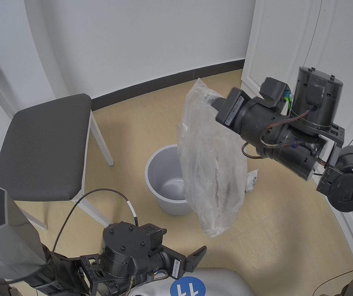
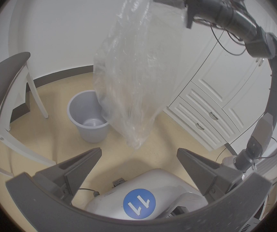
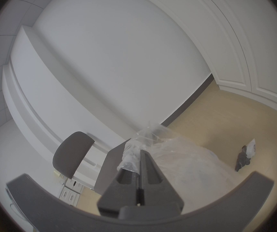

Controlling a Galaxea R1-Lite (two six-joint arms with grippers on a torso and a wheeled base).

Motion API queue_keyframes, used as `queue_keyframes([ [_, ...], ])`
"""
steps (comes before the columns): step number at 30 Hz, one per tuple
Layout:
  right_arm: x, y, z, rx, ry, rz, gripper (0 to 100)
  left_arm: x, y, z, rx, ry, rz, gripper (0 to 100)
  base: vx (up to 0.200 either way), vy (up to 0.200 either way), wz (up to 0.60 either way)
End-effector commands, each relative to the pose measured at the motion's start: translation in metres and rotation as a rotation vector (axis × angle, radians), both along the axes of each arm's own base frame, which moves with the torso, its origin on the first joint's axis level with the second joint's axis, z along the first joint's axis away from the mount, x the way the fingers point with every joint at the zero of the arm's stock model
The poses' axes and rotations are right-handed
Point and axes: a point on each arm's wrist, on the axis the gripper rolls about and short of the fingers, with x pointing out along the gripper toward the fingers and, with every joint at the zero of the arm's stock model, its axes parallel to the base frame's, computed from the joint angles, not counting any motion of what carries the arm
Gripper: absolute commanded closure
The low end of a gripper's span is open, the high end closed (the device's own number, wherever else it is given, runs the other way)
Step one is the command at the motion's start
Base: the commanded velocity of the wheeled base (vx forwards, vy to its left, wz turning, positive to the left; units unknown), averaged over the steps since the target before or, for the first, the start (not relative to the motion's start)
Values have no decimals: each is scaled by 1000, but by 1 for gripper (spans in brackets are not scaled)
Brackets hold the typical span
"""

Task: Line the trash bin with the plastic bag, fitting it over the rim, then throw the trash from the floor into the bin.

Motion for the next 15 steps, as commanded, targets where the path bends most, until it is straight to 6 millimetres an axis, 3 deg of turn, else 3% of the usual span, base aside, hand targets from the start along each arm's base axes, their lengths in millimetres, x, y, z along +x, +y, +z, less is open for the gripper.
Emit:
queue_keyframes([
  [1, 16, 31, 8, 44, -24, -22, 100, -4, -11, -19, 9, 7, -11, 0, 0, 0, 0],
  [11, 19, 45, 37, 59, -42, -66, 100, -3, -32, -23, -32, -108, 123, 0, 0, 0, 0],
  [15, 17, 52, 44, 65, -49, -71, 100, 7, -39, -29, -20, -136, 205, 0, 0, 0, 0],
])
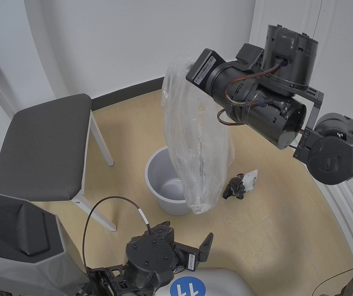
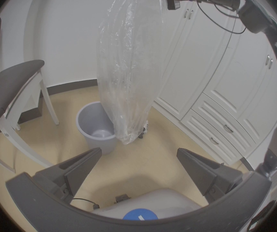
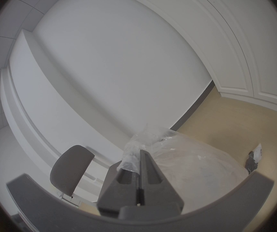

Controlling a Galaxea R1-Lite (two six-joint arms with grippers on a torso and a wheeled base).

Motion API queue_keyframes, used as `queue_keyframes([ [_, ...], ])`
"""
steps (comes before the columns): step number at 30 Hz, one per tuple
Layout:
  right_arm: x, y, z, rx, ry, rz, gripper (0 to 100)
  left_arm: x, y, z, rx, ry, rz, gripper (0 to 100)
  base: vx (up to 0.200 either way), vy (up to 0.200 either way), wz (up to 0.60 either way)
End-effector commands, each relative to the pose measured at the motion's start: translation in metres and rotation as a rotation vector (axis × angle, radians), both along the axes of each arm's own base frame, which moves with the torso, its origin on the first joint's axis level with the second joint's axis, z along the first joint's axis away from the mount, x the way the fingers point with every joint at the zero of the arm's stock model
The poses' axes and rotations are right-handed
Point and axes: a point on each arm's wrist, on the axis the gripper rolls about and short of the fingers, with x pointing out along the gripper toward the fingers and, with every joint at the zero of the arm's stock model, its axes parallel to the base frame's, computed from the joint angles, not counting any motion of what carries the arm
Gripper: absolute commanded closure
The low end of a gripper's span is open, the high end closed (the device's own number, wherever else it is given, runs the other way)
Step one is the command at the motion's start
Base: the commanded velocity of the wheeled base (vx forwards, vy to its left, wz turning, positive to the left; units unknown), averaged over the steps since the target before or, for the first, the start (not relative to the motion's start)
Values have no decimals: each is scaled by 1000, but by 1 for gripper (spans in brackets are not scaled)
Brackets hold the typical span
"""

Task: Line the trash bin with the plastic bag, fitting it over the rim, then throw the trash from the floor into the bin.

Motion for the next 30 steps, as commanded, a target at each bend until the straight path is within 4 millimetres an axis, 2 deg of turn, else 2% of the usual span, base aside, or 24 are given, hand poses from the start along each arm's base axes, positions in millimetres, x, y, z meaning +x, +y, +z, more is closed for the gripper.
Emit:
queue_keyframes([
  [1, 0, 11, 5, 3, -8, 4, 100, 8, -10, -13, 23, -2, 38, 0, 0, 0, 0],
  [5, -6, 12, 10, -27, -25, 6, 100, 21, -1, -10, 18, -10, 91, 0, 0, 0, 0],
  [13, -24, 5, 25, -4, -50, 29, 100, 67, 31, 0, -3, -42, 255, 0, 0, 0, 0],
  [16, -30, 3, 28, -7, -59, 38, 100, 79, 42, 4, -9, -52, 291, 0, 0, 0, 0],
  [21, -42, 8, 32, 3, -69, 70, 100, 86, 42, 4, -21, -56, 297, 0, 0, 0, 0],
  [26, -53, 16, 37, -8, -90, 46, 100, 92, 38, -8, -14, -42, 301, 0, 0, 0, 0],
  [30, -63, 20, 40, -9, -101, 63, 100, 98, 41, -9, -24, -49, 321, 0, 0, 0, 0],
])
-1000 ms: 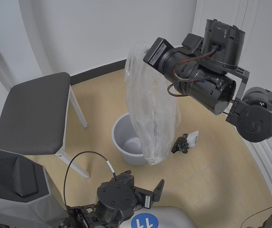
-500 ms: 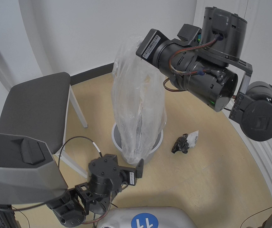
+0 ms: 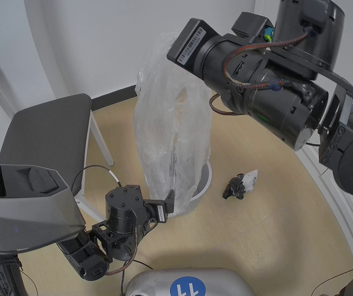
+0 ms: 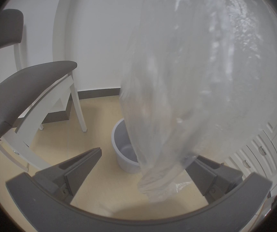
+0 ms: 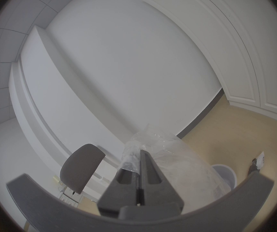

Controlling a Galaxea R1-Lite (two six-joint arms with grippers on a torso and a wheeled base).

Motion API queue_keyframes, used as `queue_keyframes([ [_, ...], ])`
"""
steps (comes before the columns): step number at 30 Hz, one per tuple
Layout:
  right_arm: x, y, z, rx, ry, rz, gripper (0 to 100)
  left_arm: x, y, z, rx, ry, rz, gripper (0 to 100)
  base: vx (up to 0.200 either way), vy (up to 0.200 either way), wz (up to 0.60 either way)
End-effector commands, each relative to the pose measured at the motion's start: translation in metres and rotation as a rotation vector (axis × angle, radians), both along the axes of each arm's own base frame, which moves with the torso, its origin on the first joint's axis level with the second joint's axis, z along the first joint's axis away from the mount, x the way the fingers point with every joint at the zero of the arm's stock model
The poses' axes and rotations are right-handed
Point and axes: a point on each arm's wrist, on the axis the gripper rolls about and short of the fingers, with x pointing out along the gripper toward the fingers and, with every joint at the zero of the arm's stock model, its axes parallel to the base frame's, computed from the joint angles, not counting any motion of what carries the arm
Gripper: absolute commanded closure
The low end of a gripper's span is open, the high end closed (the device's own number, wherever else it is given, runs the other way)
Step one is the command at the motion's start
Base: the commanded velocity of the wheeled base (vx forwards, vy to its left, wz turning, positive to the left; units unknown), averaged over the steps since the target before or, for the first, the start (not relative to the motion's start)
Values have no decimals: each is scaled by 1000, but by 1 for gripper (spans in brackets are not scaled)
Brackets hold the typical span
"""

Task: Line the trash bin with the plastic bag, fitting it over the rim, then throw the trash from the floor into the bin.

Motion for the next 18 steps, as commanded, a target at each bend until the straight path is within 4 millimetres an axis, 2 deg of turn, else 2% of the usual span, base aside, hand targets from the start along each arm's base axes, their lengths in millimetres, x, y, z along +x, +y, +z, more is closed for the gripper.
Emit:
queue_keyframes([
  [1, -14, 2, 8, 16, -16, 30, 100, 6, 2, -6, 4, 7, 18, 0, 0, 0, 0],
  [6, -21, 5, 12, 8, -34, 37, 100, 9, 2, -9, 5, 10, 21, 0, 0, 0, 0],
  [11, -25, 4, 16, 4, -48, 20, 100, 21, 14, -13, -15, -18, 69, 0, 0, 0, 0],
  [18, -28, 3, 19, 10, -53, 24, 100, 18, 16, -17, -25, -24, 67, 0, 0, 0, 0],
])
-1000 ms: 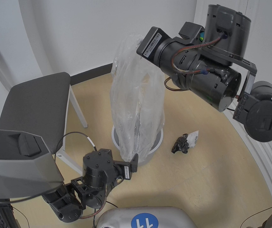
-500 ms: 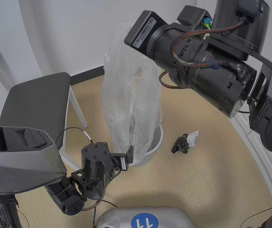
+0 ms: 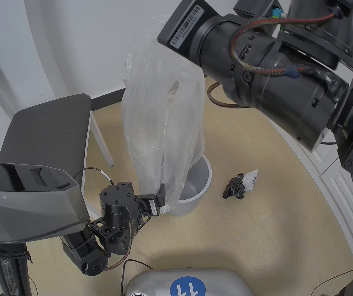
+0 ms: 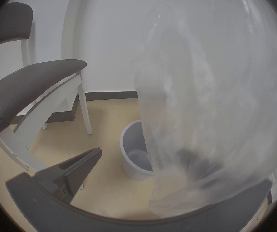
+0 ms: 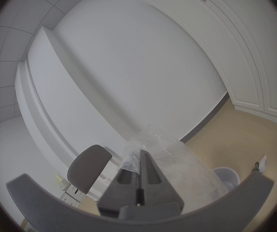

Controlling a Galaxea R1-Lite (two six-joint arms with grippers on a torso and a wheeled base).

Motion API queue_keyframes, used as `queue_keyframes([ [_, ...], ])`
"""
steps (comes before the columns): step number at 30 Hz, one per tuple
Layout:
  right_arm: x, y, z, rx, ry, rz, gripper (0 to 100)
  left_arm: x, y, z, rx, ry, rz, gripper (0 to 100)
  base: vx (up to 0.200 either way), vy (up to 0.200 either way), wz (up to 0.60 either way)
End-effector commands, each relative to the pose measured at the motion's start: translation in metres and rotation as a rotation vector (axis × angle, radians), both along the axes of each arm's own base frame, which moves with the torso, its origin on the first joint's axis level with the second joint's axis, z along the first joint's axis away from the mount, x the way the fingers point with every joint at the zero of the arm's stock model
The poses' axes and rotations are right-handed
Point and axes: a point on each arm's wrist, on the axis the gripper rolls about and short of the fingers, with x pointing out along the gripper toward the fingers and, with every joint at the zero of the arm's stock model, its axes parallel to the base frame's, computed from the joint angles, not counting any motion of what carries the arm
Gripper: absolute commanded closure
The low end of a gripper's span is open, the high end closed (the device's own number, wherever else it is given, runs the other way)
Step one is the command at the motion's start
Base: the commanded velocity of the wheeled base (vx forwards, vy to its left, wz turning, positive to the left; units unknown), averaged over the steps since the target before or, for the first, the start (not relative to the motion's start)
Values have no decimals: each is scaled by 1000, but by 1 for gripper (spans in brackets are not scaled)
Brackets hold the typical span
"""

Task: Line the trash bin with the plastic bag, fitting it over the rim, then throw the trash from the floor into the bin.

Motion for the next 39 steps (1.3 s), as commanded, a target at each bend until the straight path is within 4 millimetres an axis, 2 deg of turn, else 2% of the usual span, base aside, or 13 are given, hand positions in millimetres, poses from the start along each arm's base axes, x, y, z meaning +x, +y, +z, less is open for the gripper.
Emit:
queue_keyframes([
  [1, -2, -1, 3, 6, -4, 4, 100, -1, 2, -4, 5, 10, 1, 0, 0, 0, 0],
  [6, -3, -3, 3, 8, -5, 4, 100, -8, 1, -10, -6, 25, -26, 0, 0, 0, 0],
  [7, -3, -3, 3, 8, -5, 4, 100, -9, 0, -12, -3, 31, -34, 100, 0, 0, 0],
  [16, 2, -3, -2, -8, 4, -8, 100, -10, 0, -13, -13, 22, -46, 100, 0, 0, 0],
  [21, 2, -7, -9, -29, 17, -18, 100, -15, 4, 3, -49, -22, -65, 100, 0, 0, 0],
  [24, 7, -16, -14, -47, 30, -47, 100, -19, 7, 21, -83, -58, -88, 100, 0, 0, 0],
  [27, 11, -22, -18, -59, 38, -67, 100, -21, 9, 29, -95, -77, -87, 100, 0, 0, 0],
  [30, 16, -32, -27, -84, 56, -99, 100, -27, 14, 40, -105, -97, -102, 100, 0, 0, 0],
  [32, 24, -47, -38, -111, 79, -149, 100, -33, 19, 49, -111, -112, -119, 100, 0, 0, 0],
  [35, 31, -56, -46, -131, 100, -193, 100, -33, 22, 52, -102, -122, -115, 100, 0, 0, 0],
  [36, 39, -69, -56, -155, 125, -249, 100, -31, 28, 55, -89, -136, -99, 100, 0, 0, 0],
  [39, 45, -88, -71, -193, 161, -304, 100, -30, 34, 62, -90, -154, -88, 100, 0, 0, 0],
])
